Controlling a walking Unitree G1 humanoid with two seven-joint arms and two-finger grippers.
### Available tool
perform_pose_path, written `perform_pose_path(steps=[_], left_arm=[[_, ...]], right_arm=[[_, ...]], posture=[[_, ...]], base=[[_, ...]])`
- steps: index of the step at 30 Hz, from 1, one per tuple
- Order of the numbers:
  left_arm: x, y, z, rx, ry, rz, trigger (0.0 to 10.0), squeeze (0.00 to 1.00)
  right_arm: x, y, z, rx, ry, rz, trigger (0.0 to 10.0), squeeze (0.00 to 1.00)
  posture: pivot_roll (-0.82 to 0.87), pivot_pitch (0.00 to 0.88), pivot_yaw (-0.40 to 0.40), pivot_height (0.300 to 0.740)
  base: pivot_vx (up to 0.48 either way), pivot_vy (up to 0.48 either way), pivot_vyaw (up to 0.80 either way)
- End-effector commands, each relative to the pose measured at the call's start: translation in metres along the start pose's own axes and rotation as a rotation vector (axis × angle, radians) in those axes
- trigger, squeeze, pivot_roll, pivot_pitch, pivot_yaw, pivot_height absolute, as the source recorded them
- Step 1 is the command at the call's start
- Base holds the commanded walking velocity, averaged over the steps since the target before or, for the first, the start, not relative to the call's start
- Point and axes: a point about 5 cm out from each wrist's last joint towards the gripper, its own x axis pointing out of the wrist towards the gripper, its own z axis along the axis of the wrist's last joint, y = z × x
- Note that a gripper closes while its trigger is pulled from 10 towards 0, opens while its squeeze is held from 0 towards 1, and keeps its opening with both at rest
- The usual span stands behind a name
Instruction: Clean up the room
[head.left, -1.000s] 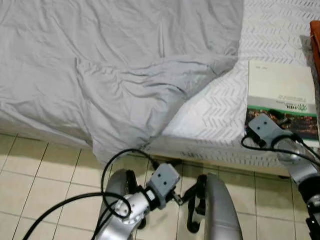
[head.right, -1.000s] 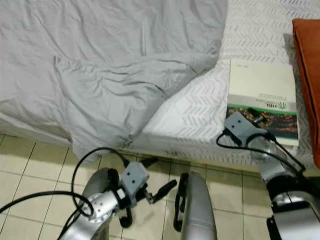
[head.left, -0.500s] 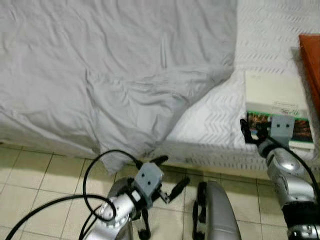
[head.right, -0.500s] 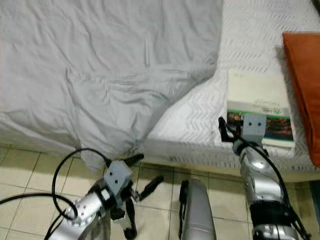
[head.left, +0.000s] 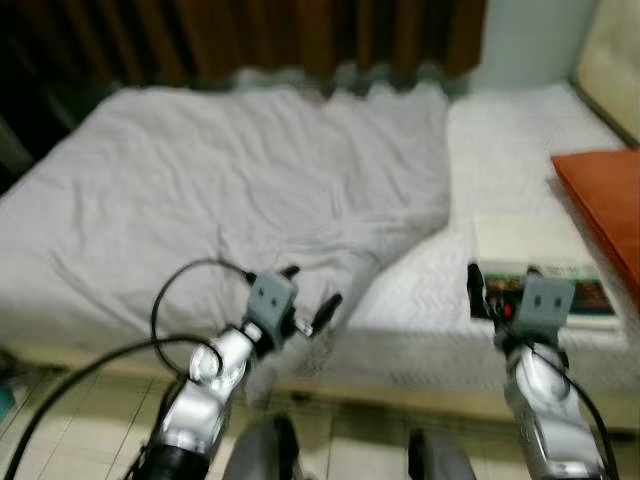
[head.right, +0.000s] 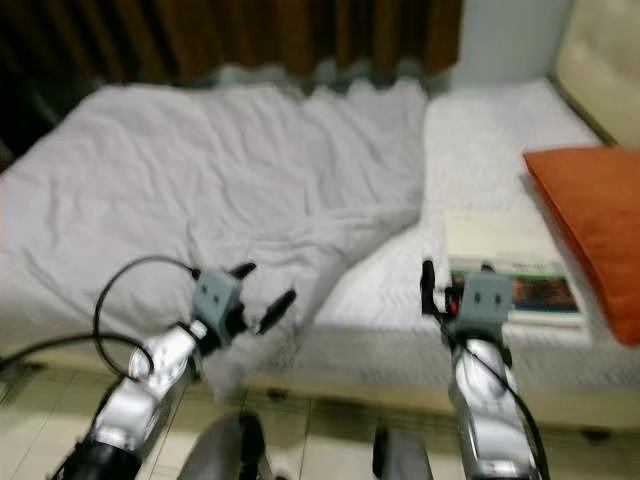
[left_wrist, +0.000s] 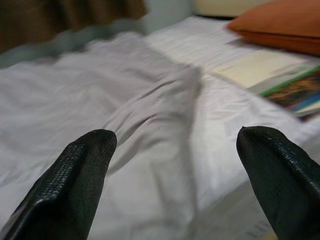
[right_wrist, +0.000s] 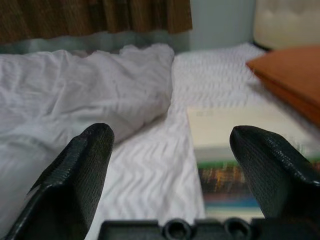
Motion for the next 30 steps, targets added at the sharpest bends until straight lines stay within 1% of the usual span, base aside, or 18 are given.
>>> perform_pose_path(steps=[1, 2, 3, 6, 7, 8, 11, 13, 14, 18, 20, 24, 26, 30], left_arm=[[-0.002, 0.011, -0.005, -0.023, 0.018, 0.071, 10.0, 0.0], [-0.001, 0.012, -0.008, -0.071, 0.011, 0.111, 10.0, 0.0], [0.0, 0.012, -0.009, -0.095, 0.011, 0.132, 10.0, 0.0], [-0.001, 0.004, -0.014, -0.117, 0.013, 0.146, 10.0, 0.0], [-0.001, 0.004, -0.014, -0.117, 0.013, 0.146, 10.0, 0.0], [-0.003, -0.003, -0.017, -0.1, 0.018, 0.13, 10.0, 0.0], [-0.004, -0.005, -0.02, -0.077, 0.026, 0.123, 10.0, 0.0], [-0.005, -0.004, -0.022, -0.064, 0.034, 0.121, 10.0, 0.0], [-0.005, 0.0, -0.024, -0.055, 0.042, 0.136, 10.0, 0.0], [-0.006, 0.004, -0.026, -0.056, 0.049, 0.155, 10.0, 0.0], [-0.006, 0.004, -0.027, -0.055, 0.049, 0.161, 10.0, 0.0], [-0.004, -0.004, -0.028, -0.035, 0.048, 0.13, 10.0, 0.0], [-0.006, -0.004, -0.029, -0.027, 0.05, 0.132, 10.0, 0.0], [-0.008, -0.003, -0.032, -0.03, 0.059, 0.145, 10.0, 0.0]], right_arm=[[-0.005, 0.008, 0.004, 0.033, -0.027, 0.029, 10.0, 0.0], [-0.01, 0.008, -0.002, 0.029, -0.011, 0.031, 10.0, 0.0], [-0.014, 0.009, -0.007, 0.031, 0.01, 0.033, 10.0, 0.0], [-0.023, 0.012, -0.017, 0.026, 0.051, 0.051, 10.0, 0.0], [-0.023, 0.012, -0.017, 0.026, 0.051, 0.051, 10.0, 0.0], [-0.028, 0.012, -0.022, 0.004, 0.063, 0.072, 10.0, 0.0], [-0.03, 0.012, -0.025, -0.011, 0.071, 0.085, 10.0, 0.0], [-0.031, 0.011, -0.027, -0.018, 0.079, 0.092, 10.0, 0.0], [-0.034, 0.009, -0.03, -0.025, 0.094, 0.101, 10.0, 0.0], [-0.036, 0.011, -0.035, -0.035, 0.116, 0.131, 10.0, 0.0], [-0.036, 0.011, -0.035, -0.036, 0.117, 0.133, 10.0, 0.0], [-0.032, 0.016, -0.035, -0.024, 0.114, 0.172, 10.0, 0.0], [-0.031, 0.017, -0.034, -0.016, 0.109, 0.182, 10.0, 0.0], [-0.03, 0.017, -0.033, -0.015, 0.109, 0.188, 10.0, 0.0]], posture=[[-0.17, 0.0, 0.135, 0.624], [-0.18, 0.0, 0.131, 0.629], [-0.18, 0.0, 0.121, 0.634], [-0.18, 0.0, 0.116, 0.649], [-0.18, 0.0, 0.116, 0.649], [-0.18, 0.0, 0.113, 0.659], [-0.19, 0.0, 0.112, 0.668], [-0.18, 0.0, 0.104, 0.673], [-0.18, 0.0, 0.101, 0.683], [-0.18, 0.0, 0.084, 0.702], [-0.18, 0.0, 0.084, 0.707], [-0.17, 0.0, 0.077, 0.732], [-0.17, 0.0, 0.076, 0.74], [-0.17, 0.0, 0.073, 0.74]], base=[[0.0, 0.0, 0.0], [0.0, 0.0, 0.0], [0.0, 0.0, 0.0], [0.0, 0.0, 0.0], [0.0, 0.0, 0.0], [0.0, 0.0, 0.0], [0.0, 0.0, 0.0], [0.0, 0.0, 0.0], [0.0, 0.0, 0.0], [0.0, 0.0, 0.0], [0.0, 0.0, 0.0], [0.0, 0.0, 0.0], [0.0, 0.0, 0.0], [0.0, 0.0, 0.0]])
